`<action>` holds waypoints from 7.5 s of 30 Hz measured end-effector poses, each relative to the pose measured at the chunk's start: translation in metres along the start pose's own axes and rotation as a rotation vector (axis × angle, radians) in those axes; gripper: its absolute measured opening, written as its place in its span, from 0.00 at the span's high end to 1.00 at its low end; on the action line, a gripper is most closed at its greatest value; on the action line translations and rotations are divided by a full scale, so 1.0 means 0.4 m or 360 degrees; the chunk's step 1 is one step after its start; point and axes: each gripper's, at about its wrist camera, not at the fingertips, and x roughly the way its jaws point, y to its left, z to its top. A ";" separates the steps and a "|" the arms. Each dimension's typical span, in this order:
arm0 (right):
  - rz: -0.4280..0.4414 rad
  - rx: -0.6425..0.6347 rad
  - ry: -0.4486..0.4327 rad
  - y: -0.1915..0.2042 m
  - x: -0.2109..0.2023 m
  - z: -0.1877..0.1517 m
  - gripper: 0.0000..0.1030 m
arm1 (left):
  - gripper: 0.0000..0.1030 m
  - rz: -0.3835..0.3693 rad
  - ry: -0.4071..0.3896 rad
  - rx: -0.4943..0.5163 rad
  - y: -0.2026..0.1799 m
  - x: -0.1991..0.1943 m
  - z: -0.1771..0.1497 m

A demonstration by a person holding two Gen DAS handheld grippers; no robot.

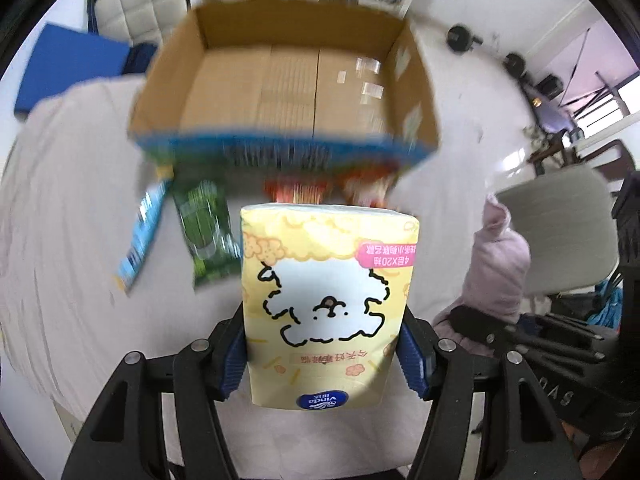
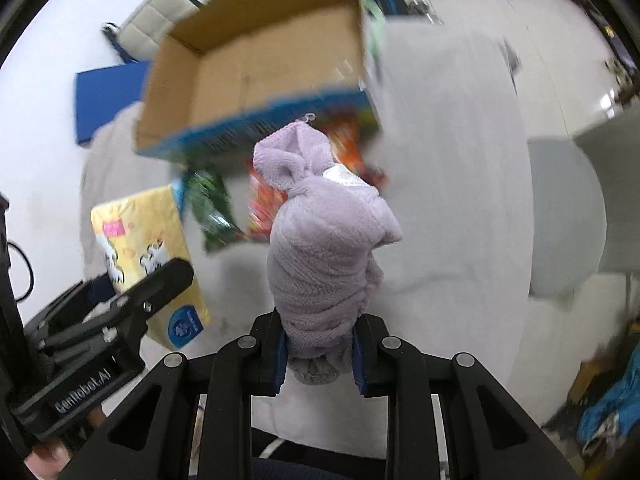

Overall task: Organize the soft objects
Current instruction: 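Carry both items into the box and open both grippers, then grasp the green snack bag with the left gripper while the right grasps the red bag, then lower both bags into the box and open both grippers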

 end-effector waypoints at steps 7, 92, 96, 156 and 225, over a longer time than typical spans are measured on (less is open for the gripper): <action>-0.0029 -0.0078 -0.0141 0.104 -0.074 0.179 0.74 | 0.41 -0.0060 -0.0132 0.0043 0.047 -0.093 0.238; -0.0348 -0.0116 -0.0203 0.215 0.073 0.171 0.00 | 0.05 0.0221 -0.0287 -0.0096 0.239 -0.176 0.189; -0.0271 -0.0085 -0.0017 0.210 0.234 0.157 0.00 | 0.05 0.0232 -0.0120 -0.0174 0.288 -0.069 0.146; -0.0130 -0.0076 -0.0060 0.240 0.221 0.051 0.55 | 0.61 0.0034 -0.0028 -0.0002 0.181 0.000 -0.043; -0.0371 0.0030 0.0188 0.203 0.354 0.492 0.15 | 0.22 0.0136 0.0120 -0.0015 0.275 0.117 0.541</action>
